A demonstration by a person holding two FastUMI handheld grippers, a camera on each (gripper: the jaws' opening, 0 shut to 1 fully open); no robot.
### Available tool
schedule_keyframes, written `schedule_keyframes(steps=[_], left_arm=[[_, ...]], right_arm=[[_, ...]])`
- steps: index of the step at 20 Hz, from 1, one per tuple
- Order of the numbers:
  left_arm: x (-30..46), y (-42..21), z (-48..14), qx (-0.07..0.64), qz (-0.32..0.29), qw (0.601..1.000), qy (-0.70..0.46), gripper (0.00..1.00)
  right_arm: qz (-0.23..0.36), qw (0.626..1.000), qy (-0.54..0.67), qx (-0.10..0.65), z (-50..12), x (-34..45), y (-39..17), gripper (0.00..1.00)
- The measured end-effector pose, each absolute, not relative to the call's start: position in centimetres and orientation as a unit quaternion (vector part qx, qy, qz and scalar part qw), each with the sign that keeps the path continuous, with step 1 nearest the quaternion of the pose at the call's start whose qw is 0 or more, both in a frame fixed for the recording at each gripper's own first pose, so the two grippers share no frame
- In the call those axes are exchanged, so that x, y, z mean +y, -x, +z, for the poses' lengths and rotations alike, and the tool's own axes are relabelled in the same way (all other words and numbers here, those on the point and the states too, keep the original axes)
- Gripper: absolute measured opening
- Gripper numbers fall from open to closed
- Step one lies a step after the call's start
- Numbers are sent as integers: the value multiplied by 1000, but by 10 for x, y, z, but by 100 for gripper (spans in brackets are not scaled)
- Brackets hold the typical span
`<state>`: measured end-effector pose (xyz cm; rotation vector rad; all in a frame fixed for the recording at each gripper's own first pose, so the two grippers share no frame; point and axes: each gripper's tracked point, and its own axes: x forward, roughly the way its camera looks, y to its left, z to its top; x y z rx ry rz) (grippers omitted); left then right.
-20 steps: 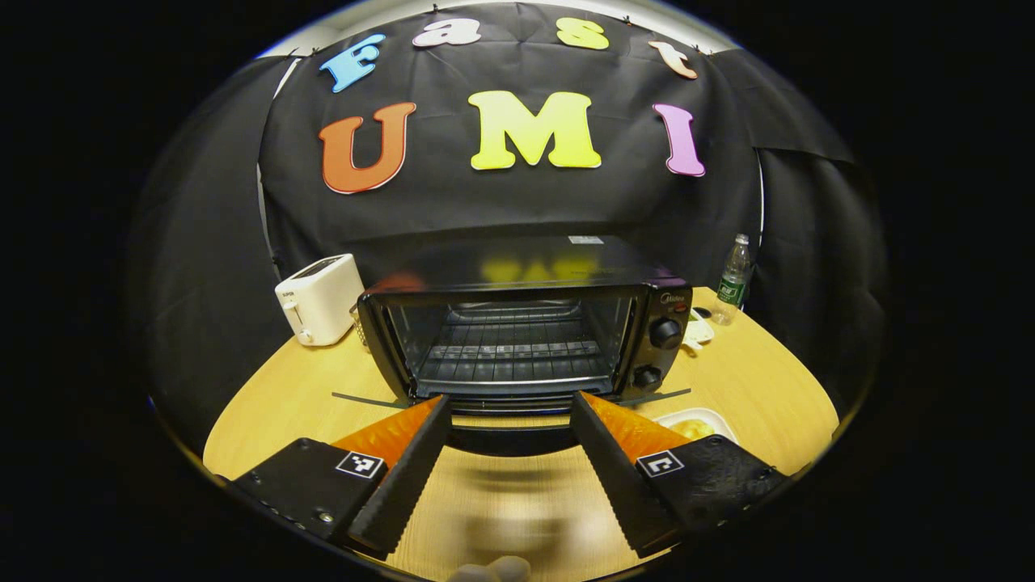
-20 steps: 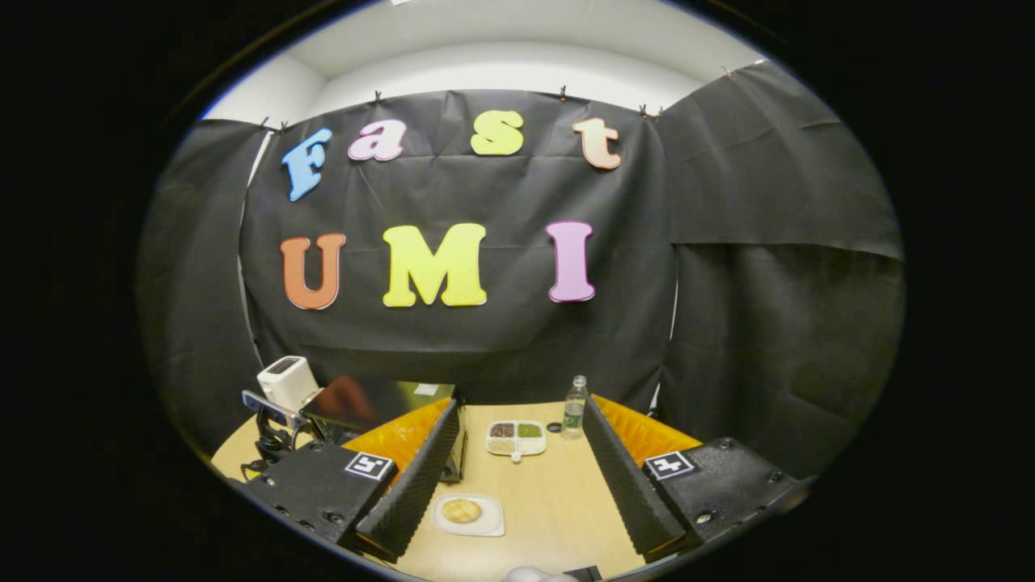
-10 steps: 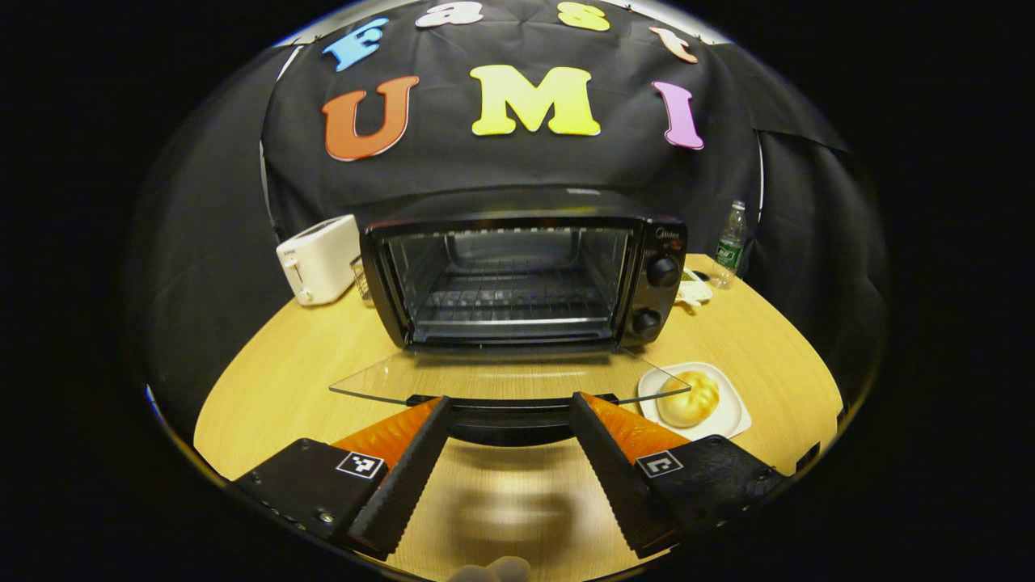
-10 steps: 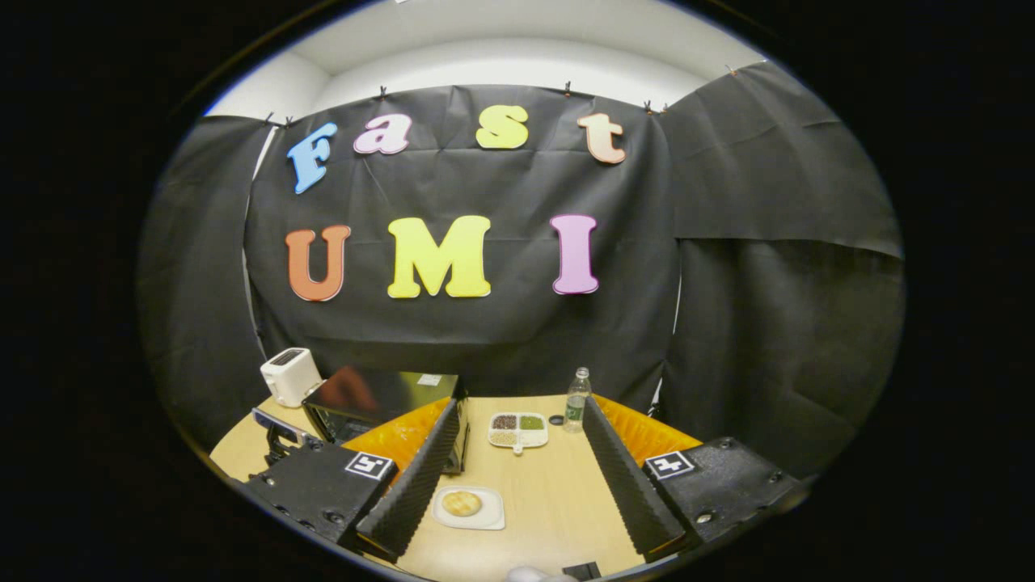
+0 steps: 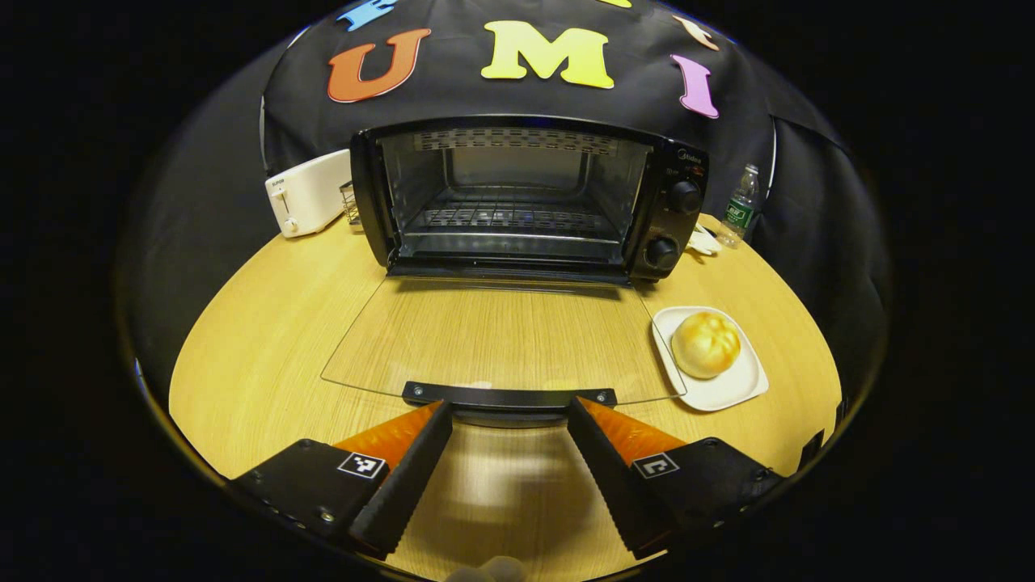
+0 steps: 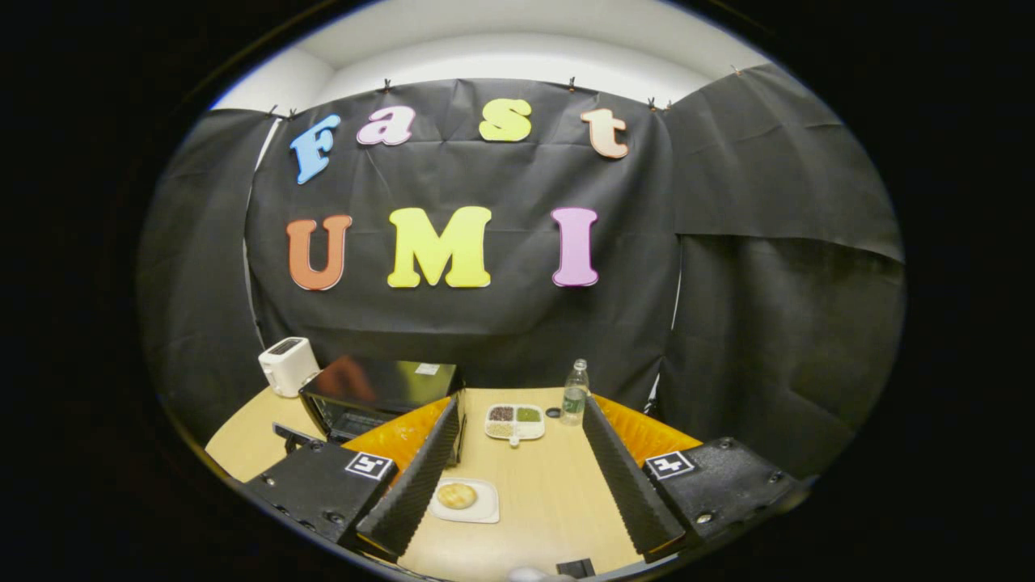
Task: Open the electric oven with the left hand, put the food in, and close the electric oven.
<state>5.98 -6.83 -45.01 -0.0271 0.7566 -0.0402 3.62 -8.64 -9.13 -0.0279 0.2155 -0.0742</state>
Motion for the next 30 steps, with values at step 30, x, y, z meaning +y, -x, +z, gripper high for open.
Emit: schedule_keyframes(steps=[30], left_arm=[[-13,-9,-67,7,16,1000,6,92]], right_arm=[[36,973,25,226,-326,-9,-63,98]])
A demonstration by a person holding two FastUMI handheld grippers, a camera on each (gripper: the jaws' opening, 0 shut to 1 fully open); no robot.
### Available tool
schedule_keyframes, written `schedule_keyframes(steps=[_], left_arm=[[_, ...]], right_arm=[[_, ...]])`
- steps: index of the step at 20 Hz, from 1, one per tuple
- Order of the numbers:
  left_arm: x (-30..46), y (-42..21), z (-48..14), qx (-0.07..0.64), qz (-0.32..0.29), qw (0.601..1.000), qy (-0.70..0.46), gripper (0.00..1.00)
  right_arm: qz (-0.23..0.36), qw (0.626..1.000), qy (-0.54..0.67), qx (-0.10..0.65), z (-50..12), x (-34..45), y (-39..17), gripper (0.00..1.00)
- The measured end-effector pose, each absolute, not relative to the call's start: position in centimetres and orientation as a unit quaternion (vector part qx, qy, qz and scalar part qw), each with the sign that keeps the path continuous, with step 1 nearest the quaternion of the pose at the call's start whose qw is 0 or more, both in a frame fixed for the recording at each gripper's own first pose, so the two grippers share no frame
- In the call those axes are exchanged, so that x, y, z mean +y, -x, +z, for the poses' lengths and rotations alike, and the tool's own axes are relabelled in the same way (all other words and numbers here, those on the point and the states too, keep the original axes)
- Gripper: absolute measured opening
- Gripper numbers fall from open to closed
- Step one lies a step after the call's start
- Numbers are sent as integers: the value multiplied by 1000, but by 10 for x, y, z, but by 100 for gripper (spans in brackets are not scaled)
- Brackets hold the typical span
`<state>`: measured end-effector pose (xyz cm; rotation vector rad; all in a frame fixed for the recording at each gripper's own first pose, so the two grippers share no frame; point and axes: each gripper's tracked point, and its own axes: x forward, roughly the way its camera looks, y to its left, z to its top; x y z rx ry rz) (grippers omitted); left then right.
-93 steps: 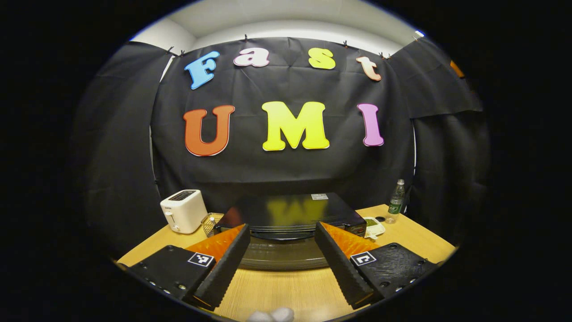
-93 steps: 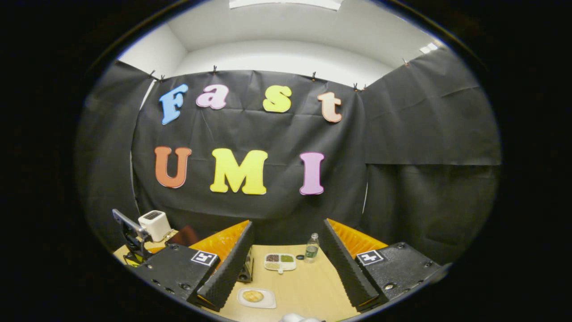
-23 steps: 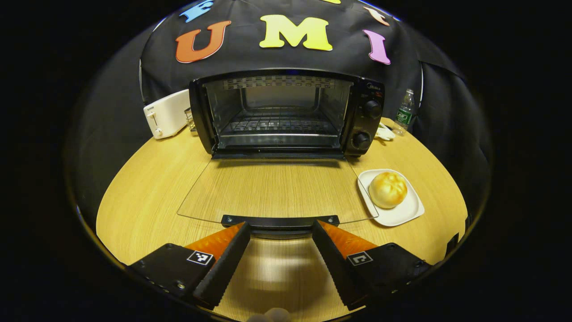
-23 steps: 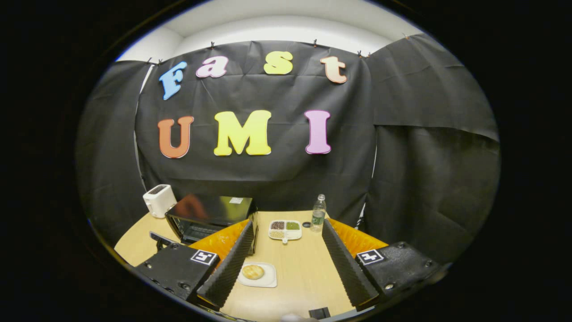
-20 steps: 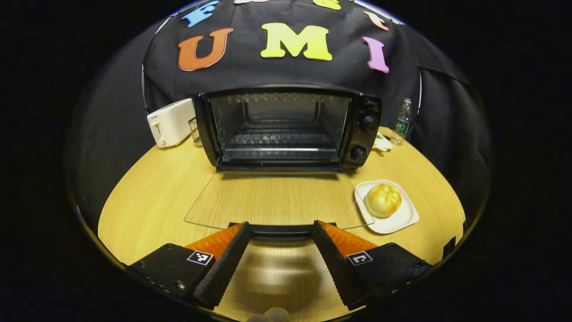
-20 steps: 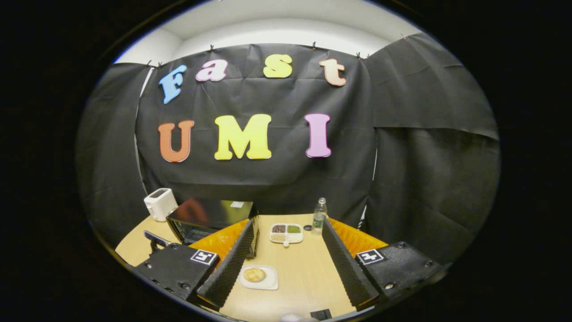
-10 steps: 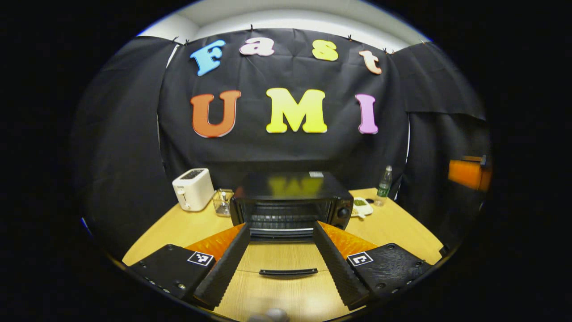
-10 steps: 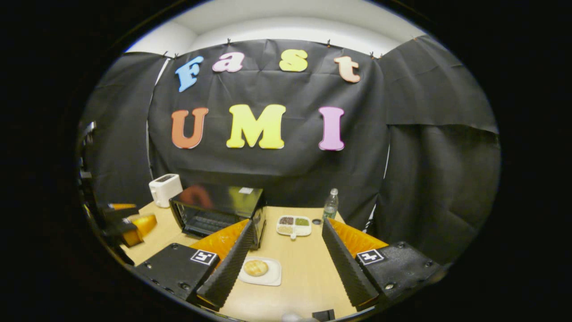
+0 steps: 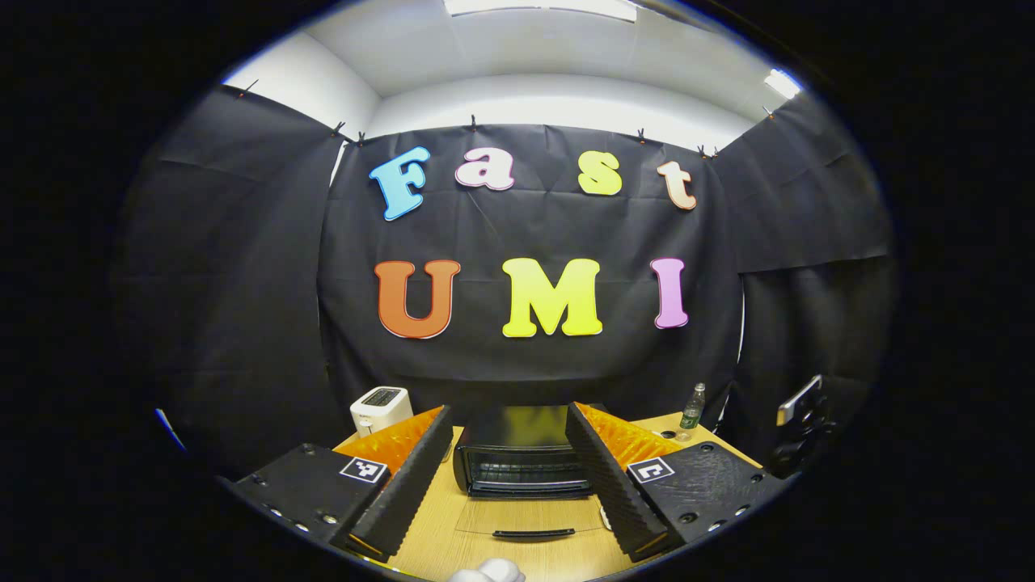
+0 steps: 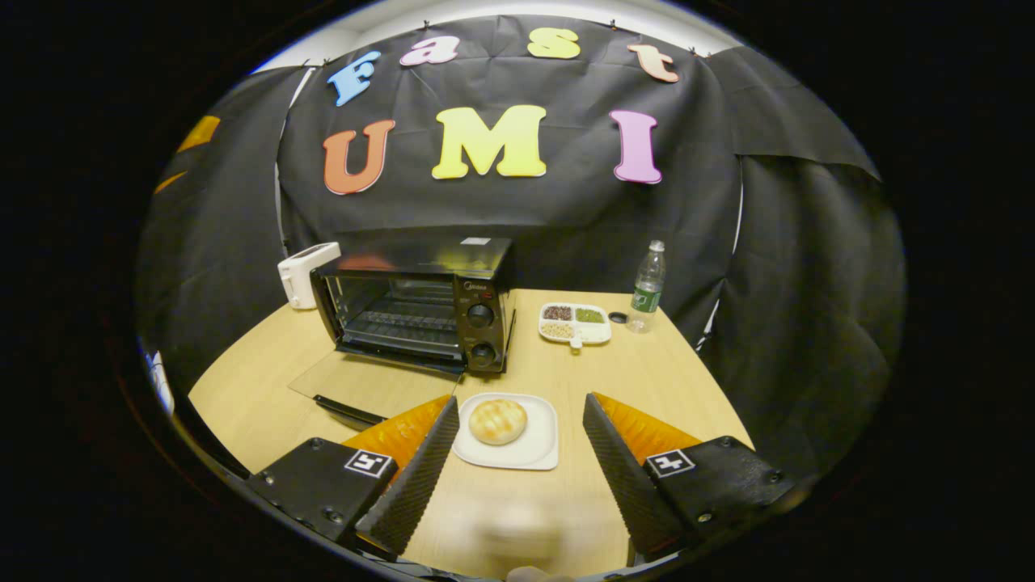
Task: Open the electric oven with the left hand, put the food in, and close the electric oven.
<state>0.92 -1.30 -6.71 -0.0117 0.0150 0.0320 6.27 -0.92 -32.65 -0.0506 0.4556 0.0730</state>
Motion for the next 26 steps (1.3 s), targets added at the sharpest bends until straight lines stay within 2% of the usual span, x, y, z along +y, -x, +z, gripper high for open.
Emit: schedule_keyframes(steps=[13,26], left_arm=[[9,-11,-60,20,30,999,-8,92],[20,-28,-75,41,23,999,-21,93]], right_arm=[[31,948,29,314,-454,17,-120,99],[0,941,9,337,-486,17,-165,99]])
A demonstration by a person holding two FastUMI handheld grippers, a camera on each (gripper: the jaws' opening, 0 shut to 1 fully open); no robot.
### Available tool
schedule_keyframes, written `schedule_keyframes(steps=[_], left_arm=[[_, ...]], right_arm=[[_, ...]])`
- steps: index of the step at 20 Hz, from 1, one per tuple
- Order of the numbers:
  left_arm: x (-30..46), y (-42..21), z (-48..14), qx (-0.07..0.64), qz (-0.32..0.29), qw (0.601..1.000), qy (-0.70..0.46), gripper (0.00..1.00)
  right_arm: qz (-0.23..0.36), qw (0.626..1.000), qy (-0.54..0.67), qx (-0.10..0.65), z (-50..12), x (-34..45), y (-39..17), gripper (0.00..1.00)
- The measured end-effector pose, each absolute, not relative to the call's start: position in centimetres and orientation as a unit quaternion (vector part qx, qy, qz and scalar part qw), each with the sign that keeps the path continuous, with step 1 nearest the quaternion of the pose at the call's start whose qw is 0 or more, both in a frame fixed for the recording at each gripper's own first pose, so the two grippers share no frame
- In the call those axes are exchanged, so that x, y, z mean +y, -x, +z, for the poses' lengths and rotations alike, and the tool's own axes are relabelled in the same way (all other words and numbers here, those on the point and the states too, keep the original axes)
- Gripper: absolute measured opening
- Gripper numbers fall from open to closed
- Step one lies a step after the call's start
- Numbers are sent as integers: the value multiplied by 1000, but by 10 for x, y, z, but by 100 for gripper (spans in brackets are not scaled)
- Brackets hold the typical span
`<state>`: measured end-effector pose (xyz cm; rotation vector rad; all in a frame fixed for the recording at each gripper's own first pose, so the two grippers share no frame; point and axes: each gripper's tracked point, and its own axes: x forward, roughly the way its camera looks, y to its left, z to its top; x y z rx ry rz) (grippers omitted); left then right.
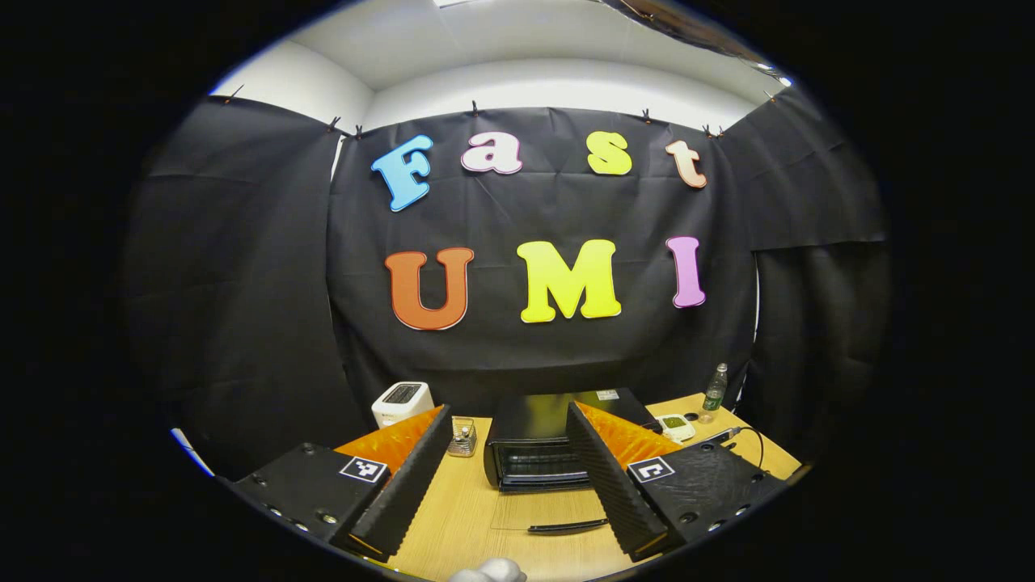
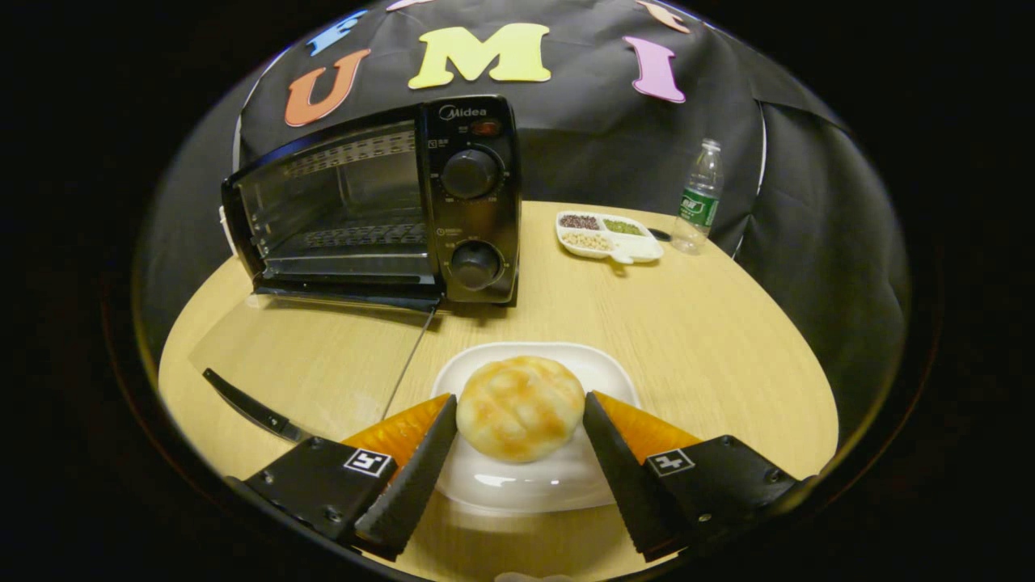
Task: Open the electric oven with the left hand, put the food in, and close the electric oven.
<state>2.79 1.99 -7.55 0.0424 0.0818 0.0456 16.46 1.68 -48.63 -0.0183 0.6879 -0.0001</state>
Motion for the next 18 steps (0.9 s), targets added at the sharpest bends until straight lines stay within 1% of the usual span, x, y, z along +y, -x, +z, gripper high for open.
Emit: schedule_keyframes(steps=[2,3,4,7,9,13,15,18], left_arm=[[19,-29,-74,40,20,999,-23,93],[18,-30,-76,41,20,999,-23,93],[18,-29,-76,42,17,999,-24,93],[20,-31,-77,43,16,999,-25,92],[22,-32,-76,42,16,999,-25,93],[29,-31,-72,37,16,999,-21,93],[32,-30,-73,36,16,999,-20,93],[36,-30,-76,40,15,999,-26,93]], right_arm=[[2,940,5,342,-489,17,-165,100],[3,940,8,341,-488,17,-167,94],[4,939,9,342,-487,17,-166,93],[8,938,2,346,-484,20,-166,84],[7,942,3,337,-472,19,-166,82],[20,948,-39,314,-428,31,-164,81],[36,950,-82,300,-405,48,-164,82],[73,939,-173,288,-383,87,-163,80]])
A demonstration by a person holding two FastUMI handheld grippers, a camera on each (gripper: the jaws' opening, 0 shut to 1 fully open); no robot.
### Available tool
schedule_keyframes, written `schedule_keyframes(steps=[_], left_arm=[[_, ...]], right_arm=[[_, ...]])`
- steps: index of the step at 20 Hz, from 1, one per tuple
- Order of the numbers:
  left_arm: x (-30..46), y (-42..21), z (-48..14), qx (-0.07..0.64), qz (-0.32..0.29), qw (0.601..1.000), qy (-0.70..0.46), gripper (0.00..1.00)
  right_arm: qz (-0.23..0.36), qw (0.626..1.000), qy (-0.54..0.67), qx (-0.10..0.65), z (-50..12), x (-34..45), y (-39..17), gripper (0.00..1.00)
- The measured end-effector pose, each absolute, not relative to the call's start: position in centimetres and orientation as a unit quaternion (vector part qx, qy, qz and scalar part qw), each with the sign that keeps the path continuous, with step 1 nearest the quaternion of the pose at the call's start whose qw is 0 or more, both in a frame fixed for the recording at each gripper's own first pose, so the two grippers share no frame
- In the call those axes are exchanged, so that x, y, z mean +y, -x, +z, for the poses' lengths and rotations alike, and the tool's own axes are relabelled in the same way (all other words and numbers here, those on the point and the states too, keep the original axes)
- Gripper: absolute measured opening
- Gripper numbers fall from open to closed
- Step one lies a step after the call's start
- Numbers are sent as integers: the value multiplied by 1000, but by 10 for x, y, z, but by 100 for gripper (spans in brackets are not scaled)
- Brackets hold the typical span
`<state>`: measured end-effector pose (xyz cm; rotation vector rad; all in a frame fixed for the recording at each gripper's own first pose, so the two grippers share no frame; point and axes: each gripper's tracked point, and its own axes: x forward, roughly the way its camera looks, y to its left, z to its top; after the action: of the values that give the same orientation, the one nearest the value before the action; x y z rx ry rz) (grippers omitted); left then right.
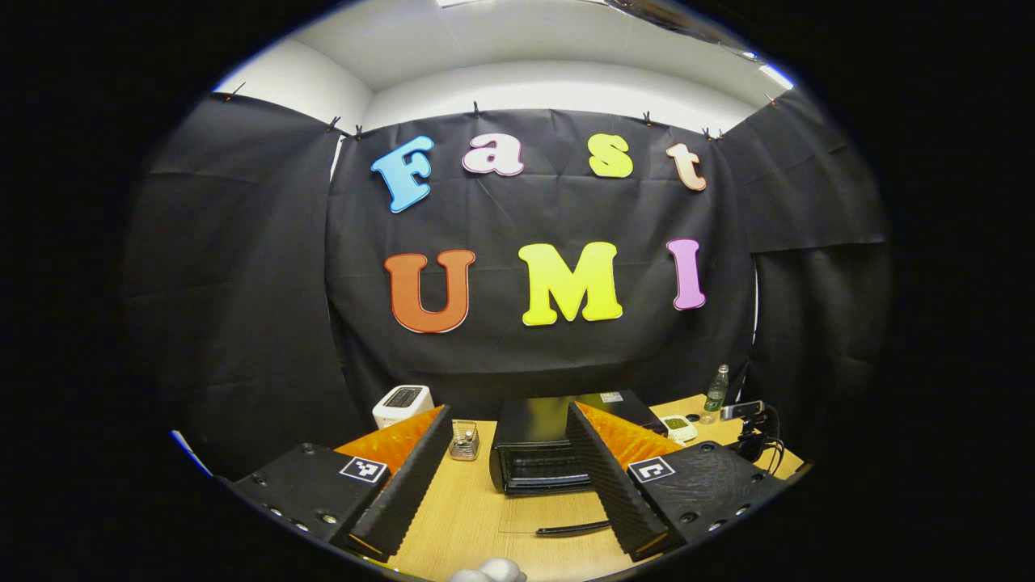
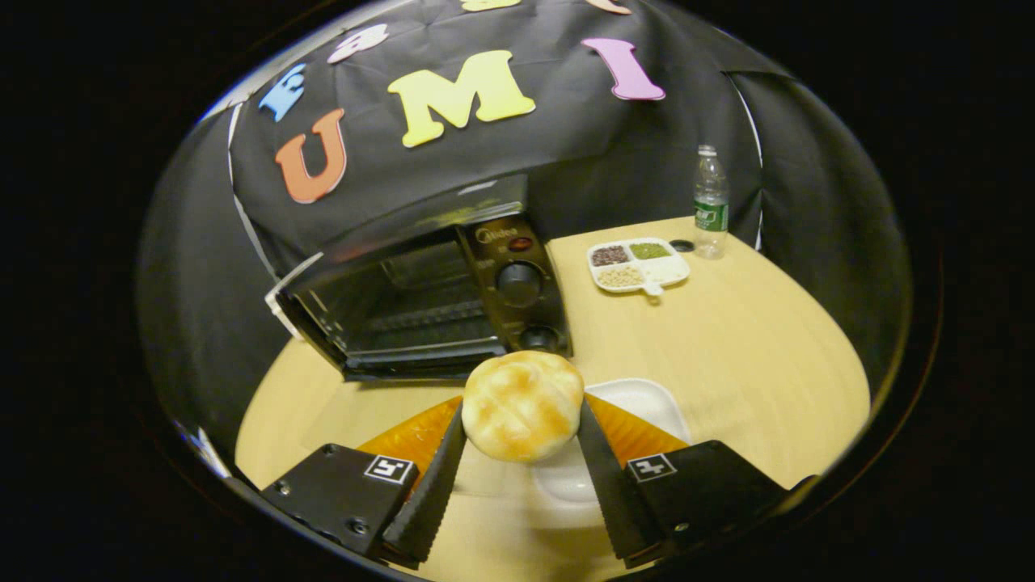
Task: Open the electric oven with the left hand, put the food in, and close the electric oven.
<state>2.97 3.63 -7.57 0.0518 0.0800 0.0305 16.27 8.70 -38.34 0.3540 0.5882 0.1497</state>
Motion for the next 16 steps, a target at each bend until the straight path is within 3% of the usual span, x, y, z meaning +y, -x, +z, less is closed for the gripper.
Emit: schedule_keyframes(steps=[7,16], left_arm=[[43,-28,-83,52,4,998,-44,93],[58,-25,-93,65,-1,997,-51,93]], right_arm=[[125,885,-325,308,-400,178,-167,81],[121,848,-414,307,-419,235,-209,79]])
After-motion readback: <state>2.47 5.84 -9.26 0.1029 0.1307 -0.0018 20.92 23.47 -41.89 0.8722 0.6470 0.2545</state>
